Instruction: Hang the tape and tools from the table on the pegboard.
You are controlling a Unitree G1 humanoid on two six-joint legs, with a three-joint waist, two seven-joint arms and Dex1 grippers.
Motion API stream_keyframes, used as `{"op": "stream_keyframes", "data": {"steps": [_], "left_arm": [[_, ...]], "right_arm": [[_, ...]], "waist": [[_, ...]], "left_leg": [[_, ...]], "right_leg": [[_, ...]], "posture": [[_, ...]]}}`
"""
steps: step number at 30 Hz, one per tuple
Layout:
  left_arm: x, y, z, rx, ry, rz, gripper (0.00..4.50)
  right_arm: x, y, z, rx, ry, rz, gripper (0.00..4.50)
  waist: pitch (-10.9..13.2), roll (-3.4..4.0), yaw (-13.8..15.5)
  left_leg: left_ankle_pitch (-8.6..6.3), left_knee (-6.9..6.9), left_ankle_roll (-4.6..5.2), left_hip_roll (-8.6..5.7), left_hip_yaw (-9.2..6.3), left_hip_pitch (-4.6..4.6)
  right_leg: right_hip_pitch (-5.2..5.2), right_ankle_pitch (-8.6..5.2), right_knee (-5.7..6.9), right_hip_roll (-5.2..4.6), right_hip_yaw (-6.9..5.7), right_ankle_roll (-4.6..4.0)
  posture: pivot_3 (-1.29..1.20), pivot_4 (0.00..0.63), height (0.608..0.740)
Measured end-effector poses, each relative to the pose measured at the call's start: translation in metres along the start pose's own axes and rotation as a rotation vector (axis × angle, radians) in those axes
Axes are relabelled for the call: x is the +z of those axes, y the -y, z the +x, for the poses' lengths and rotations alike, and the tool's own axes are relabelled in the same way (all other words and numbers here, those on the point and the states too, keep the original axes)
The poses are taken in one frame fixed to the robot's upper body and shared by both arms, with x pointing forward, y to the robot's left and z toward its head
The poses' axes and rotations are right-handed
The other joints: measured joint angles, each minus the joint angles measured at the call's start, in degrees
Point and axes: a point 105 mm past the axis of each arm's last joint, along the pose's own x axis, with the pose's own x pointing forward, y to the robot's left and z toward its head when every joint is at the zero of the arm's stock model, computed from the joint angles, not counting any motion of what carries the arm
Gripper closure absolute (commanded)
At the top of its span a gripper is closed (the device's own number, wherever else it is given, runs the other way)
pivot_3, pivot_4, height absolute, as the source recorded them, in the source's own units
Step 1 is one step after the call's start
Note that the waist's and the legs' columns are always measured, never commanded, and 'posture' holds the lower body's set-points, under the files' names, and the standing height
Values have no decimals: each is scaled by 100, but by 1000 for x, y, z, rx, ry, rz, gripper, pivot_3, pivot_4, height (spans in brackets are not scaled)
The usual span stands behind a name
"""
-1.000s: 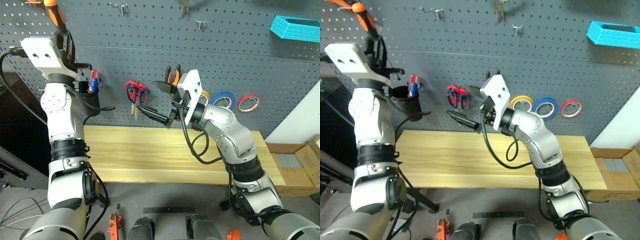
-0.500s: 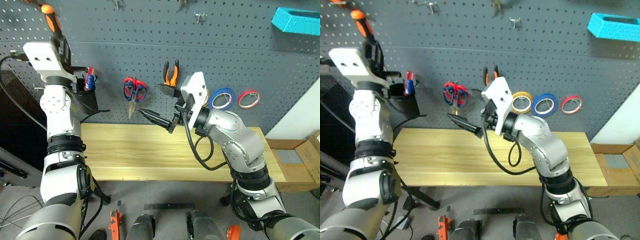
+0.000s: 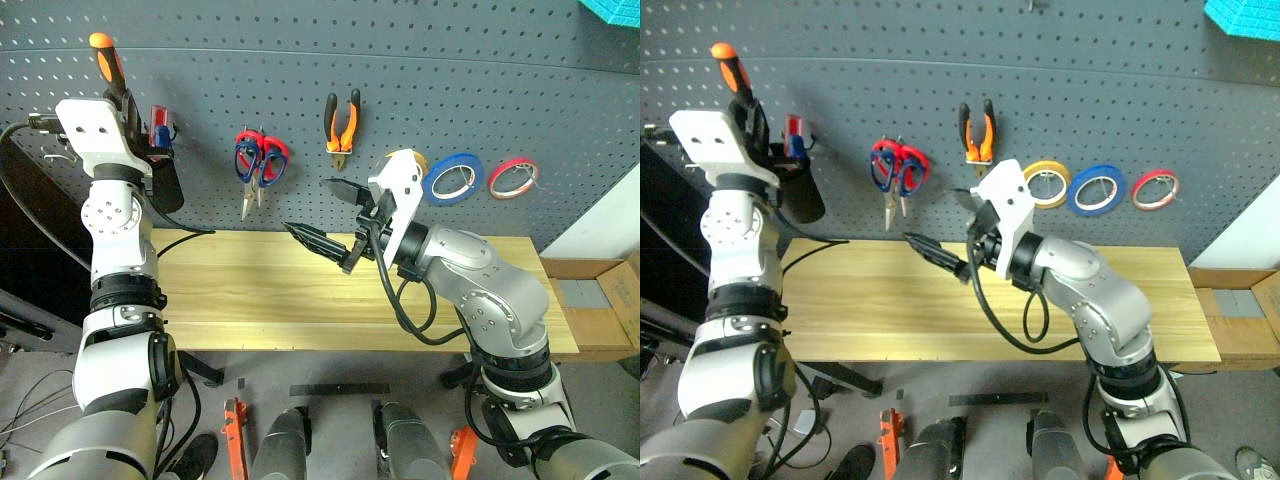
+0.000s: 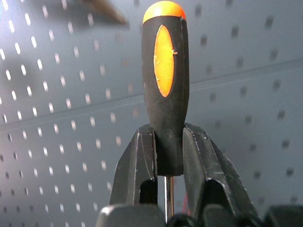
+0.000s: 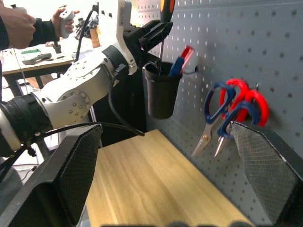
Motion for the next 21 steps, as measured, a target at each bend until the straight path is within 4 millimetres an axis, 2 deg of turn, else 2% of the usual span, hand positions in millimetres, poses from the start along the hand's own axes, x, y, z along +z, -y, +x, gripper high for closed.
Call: {"op": "stream_keyframes", "data": {"steps": [1,6,11,14,16,21], "left_arm": [[-1,-1,0,9,-4,1,3358],[-9,-8,-7,51,-30,8,1753],[-7,-18,-11,85,-38,4,126],[0,-24,-19,66,-25,-4,56],[5,-20,-30,3,-25,-18,56],[18,10,-62,-261,-106,-184,56]], "right_arm": [[0,0,0,1,-3,3,0],[-1,1,-2,-3,-15,-3,0],[-1,0,-3,5,-12,1,0],[0,-1,-3,24,-8,4,0],[0,-1,-4,32,-7,-1,0],[-13,8,-11,60,-41,-3,0]], "waist": [[2,1,-9],[36,-1,-68],[77,-3,-119],[78,-2,-127],[77,-3,-140],[41,-10,-110]], "left_leg": [[0,0,0,-1,1,-11],[0,0,0,-1,-1,-35],[0,-1,0,0,-1,-39],[-1,-5,-1,40,5,-41],[-1,-9,-1,43,8,-42],[0,-5,-4,50,7,-43]], "right_leg": [[-12,0,1,0,1,0],[-37,1,6,-1,-1,-1],[-40,1,4,-1,-1,0],[-42,1,0,-1,1,-1],[-43,2,-1,-1,2,-2],[-40,4,-3,8,-1,-5]], "posture": [[-132,272,740],[-127,274,740],[-124,265,740],[-111,238,740],[-100,206,740],[-56,124,740]]}}
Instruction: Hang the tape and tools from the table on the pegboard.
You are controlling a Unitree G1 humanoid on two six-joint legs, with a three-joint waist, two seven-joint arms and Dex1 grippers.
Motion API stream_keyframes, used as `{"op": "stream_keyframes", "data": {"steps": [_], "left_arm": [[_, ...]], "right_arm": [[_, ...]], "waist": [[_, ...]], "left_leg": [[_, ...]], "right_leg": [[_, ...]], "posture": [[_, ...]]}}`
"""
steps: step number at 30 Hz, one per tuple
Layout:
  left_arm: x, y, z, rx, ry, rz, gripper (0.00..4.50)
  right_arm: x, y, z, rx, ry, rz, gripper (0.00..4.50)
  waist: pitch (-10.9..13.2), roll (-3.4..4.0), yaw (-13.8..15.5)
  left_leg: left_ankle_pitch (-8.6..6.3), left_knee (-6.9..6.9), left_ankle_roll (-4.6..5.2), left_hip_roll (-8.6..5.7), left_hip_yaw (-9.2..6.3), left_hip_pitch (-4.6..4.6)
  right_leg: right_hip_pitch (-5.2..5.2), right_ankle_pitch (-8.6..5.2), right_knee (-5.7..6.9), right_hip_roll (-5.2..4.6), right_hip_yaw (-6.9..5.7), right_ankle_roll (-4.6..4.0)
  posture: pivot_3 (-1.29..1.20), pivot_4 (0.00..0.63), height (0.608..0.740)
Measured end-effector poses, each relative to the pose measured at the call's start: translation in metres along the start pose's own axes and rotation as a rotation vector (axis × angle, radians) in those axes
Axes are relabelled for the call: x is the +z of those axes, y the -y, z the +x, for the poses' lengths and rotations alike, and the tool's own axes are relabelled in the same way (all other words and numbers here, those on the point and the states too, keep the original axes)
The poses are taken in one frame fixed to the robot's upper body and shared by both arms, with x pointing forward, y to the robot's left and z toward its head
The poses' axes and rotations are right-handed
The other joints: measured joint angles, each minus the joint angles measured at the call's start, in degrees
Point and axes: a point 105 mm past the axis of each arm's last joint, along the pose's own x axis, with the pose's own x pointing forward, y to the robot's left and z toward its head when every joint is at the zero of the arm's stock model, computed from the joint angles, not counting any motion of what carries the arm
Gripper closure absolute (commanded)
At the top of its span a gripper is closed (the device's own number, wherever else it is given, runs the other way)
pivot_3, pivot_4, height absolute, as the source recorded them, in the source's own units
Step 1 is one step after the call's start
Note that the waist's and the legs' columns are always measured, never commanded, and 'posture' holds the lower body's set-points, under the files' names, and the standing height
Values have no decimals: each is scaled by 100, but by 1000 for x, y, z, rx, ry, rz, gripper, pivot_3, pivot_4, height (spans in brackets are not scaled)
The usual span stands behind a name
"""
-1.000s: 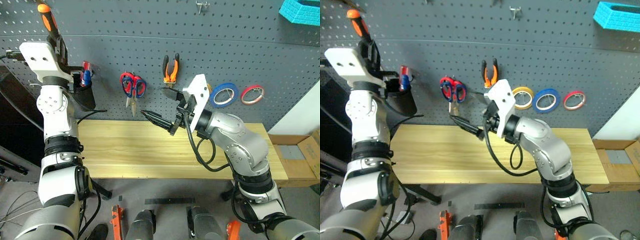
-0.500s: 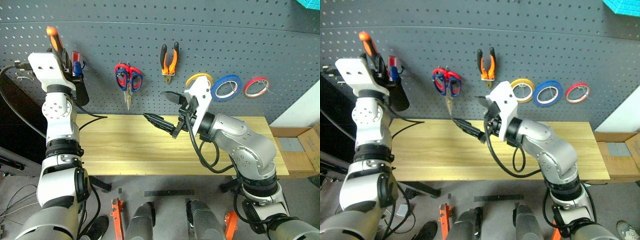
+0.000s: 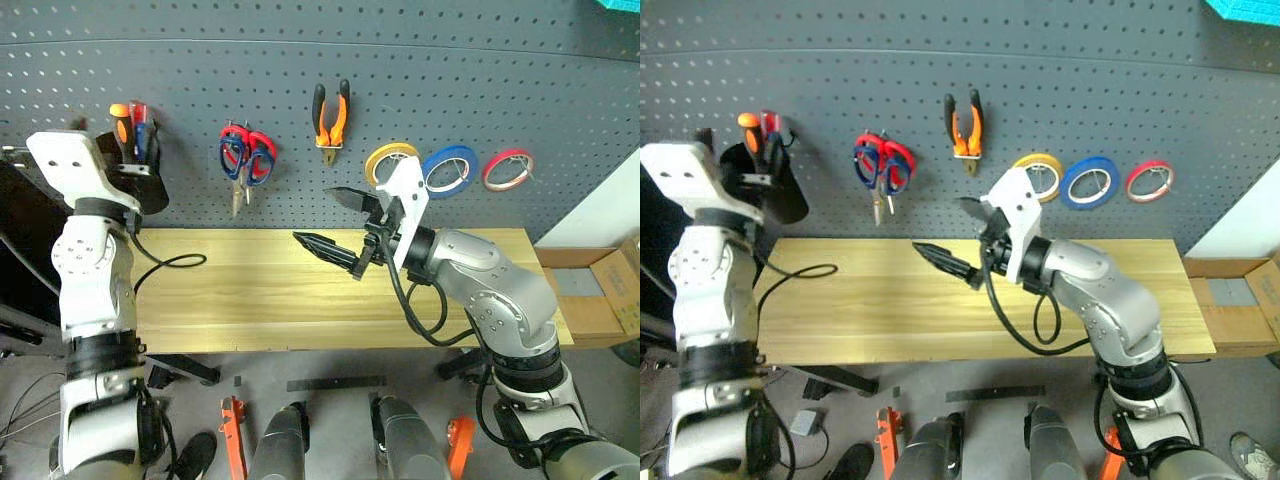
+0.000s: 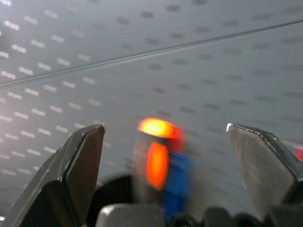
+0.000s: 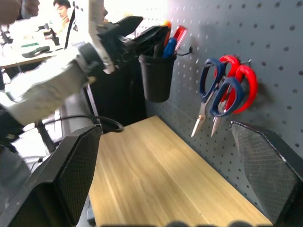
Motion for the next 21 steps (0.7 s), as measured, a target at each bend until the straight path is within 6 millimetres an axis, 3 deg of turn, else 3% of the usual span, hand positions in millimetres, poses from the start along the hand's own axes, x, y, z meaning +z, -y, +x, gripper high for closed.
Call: {"op": "stream_keyframes", "data": {"steps": [2,5,7,9,11,13,15,18,21], "left_arm": [[-1,17,-6,-93,-40,-55,56],[-16,60,-21,-283,-142,-120,56],[-36,95,-41,-403,-232,-191,56],[-58,116,-58,-443,-312,-245,56],[-78,120,-72,-410,-376,-258,56],[-97,121,-84,-353,-429,-280,56],[-113,126,-93,-313,-465,-301,56],[-137,131,-107,-270,-527,-305,56],[-157,122,-116,-212,-561,-283,56]], "right_arm": [[-3,4,-3,10,-5,5,0],[-9,10,-4,22,6,21,0],[-19,18,-5,-6,4,47,0],[-35,28,-11,-63,2,88,0],[-62,40,-22,-151,-29,143,0],[-91,60,-40,-299,-19,277,0],[-106,76,-55,-404,-8,334,0],[-126,90,-75,-511,-26,330,0],[-156,96,-94,-582,-107,289,0]], "waist": [[-39,-5,31],[-179,1,68],[-323,-2,67],[-447,-9,76],[-565,-10,88],[-624,16,106],[-683,62,97],[-765,87,48],[-866,95,3]], "left_leg": [[1,5,-1,1,0,1],[0,2,-1,-1,6,3],[-3,-6,-4,-4,14,8],[-3,-6,-7,-27,16,9],[-4,-7,-8,-25,16,22],[-5,-8,-9,-16,21,88],[-7,-7,-11,5,31,96],[-24,-3,-40,25,36,97],[-5,-2,-8,28,36,119]], "right_leg": [[3,0,-2,3,-2,0],[8,0,-11,4,0,0],[13,0,-16,4,6,0],[12,0,-18,15,6,-1],[17,0,-14,22,6,-9],[87,-4,-25,29,6,-14],[107,-9,-62,40,1,-29],[119,16,-95,59,1,-30],[139,14,-95,63,2,-33]], "posture": [[-44,98,740],[-59,50,740],[-57,34,740],[-56,0,740],[-56,0,740],[-60,0,740],[-72,0,740],[-78,0,740],[-69,0,740]]}}
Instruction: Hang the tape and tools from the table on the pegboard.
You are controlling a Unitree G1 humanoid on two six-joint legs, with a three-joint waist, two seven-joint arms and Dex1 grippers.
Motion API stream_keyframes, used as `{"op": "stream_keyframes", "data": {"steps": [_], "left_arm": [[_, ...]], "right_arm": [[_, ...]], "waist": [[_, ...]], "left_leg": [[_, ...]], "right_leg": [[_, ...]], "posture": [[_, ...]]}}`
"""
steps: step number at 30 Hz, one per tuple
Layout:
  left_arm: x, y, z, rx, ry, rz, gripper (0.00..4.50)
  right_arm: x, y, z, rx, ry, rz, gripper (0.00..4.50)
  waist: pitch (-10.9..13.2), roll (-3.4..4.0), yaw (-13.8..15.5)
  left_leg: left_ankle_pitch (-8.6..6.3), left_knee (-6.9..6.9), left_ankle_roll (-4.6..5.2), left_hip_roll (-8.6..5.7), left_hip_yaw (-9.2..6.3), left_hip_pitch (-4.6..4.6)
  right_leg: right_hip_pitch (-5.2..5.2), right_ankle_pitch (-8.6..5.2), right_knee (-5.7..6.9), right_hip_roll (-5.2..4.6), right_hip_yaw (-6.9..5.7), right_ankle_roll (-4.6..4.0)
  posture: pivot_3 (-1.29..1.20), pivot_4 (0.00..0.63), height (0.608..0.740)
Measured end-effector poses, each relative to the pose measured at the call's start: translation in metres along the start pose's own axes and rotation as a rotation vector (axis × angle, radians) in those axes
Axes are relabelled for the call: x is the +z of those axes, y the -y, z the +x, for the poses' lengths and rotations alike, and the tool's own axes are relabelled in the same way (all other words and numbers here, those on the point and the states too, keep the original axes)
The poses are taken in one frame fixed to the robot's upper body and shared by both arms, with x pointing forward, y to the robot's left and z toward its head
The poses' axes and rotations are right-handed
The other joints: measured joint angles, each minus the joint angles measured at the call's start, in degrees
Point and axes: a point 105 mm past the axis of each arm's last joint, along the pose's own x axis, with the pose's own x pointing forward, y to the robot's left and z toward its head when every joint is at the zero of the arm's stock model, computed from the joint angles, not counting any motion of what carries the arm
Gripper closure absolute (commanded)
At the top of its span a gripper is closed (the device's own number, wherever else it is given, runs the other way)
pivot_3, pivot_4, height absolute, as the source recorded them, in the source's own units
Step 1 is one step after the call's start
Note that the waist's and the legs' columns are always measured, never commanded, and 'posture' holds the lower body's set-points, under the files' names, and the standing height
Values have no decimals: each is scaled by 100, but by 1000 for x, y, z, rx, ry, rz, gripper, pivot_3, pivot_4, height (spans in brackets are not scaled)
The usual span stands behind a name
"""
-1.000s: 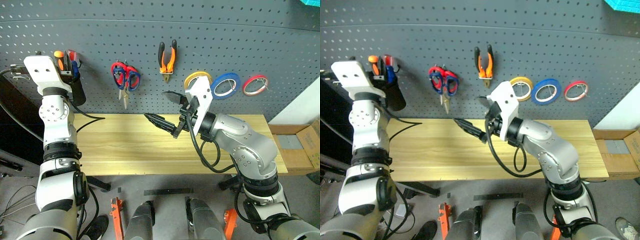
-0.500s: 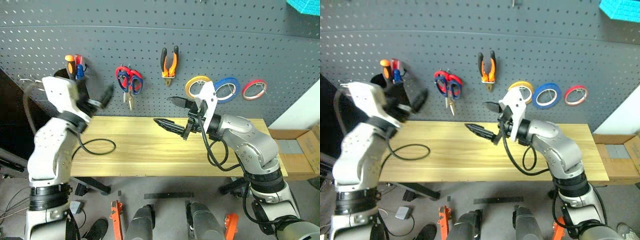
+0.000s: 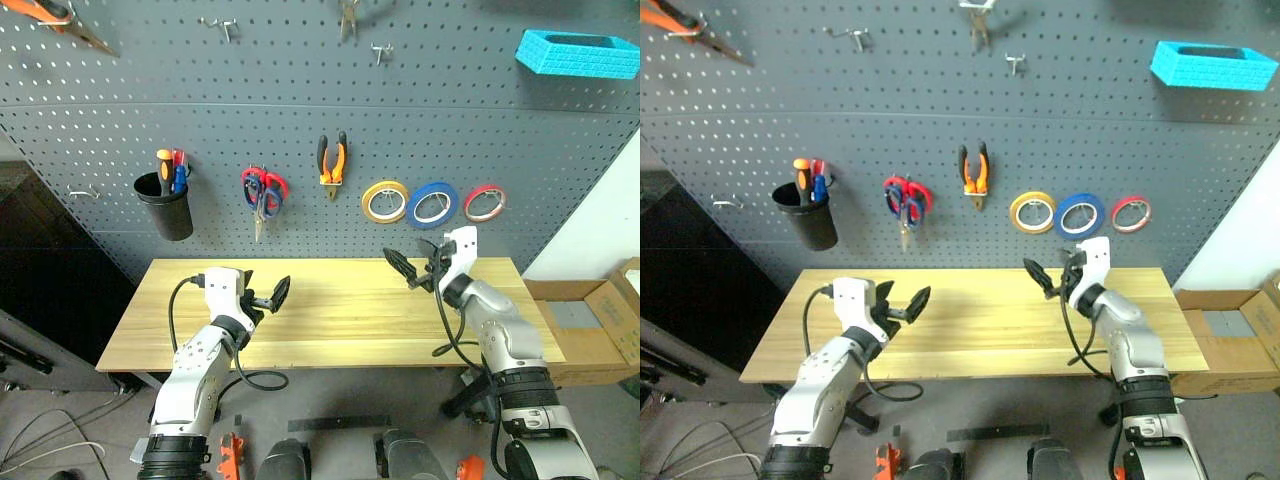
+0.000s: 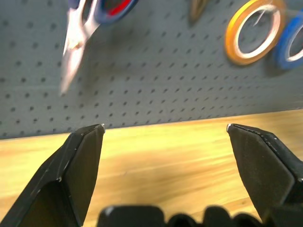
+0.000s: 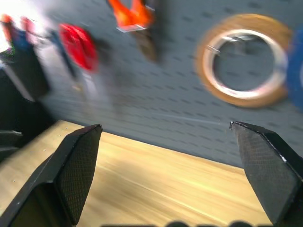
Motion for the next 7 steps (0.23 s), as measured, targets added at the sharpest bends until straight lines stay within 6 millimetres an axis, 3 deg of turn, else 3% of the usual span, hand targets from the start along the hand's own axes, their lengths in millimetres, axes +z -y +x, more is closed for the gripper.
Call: {"op": "stream_keyframes", "data": {"steps": [3,7], "left_arm": [[-11,-34,-9,98,-26,14,56],[-8,-63,-16,152,-25,50,56]], "right_arm": [[-31,22,-13,-59,-87,-32,0],[-42,35,-22,-69,-121,-75,0]], "waist": [[-9,5,-33],[-13,7,-39]], "left_leg": [[-1,-11,0,3,1,31],[-4,-17,-3,5,2,55]], "right_leg": [[27,-10,-1,1,1,-8],[51,-16,-2,2,3,-12]], "posture": [[-59,0,740],[-23,0,740]]}}
